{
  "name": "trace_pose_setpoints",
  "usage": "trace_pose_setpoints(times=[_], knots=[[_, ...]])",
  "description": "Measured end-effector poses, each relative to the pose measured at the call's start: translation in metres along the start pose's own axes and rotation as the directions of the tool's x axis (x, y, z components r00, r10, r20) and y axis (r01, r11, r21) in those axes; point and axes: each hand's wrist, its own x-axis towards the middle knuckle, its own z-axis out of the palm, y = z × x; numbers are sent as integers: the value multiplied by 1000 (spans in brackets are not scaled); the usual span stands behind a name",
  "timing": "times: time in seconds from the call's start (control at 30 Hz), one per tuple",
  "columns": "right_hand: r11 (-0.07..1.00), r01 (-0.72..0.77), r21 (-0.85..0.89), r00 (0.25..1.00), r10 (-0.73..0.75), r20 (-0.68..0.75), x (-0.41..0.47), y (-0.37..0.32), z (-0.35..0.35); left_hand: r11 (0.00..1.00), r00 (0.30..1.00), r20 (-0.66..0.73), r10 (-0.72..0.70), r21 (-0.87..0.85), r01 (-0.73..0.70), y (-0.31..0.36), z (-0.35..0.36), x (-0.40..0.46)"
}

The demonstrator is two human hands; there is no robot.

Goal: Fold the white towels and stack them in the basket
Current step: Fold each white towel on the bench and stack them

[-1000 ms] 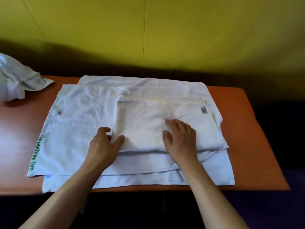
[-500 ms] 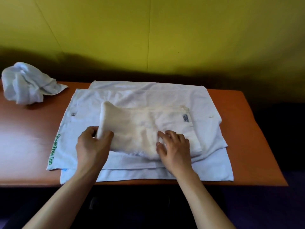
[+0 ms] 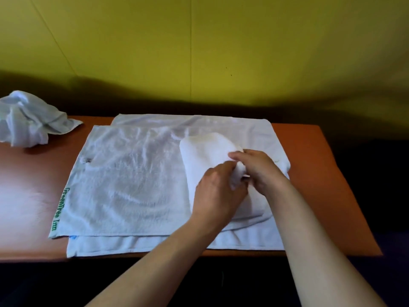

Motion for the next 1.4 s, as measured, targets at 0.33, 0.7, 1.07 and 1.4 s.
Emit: trace_pose_setpoints(times=[0.33, 0.7, 1.07, 1.4], knots=[[841, -58, -537, 942, -132, -309, 24, 75, -51, 978, 1000, -22, -14, 206, 18, -75, -5, -20], [900, -275, -338, 961, 255, -104, 14, 67, -53, 801, 816, 195, -544, -172, 574, -67, -7, 10], [992, -122, -18, 993, 122, -8, -2, 73, -61, 773, 851, 186, -491, -359, 524, -54, 4, 18], [992, 107, 71, 935, -76, -347, 11, 79, -185, 885, 935, 337, -105, -398, 243, 16, 92, 67]])
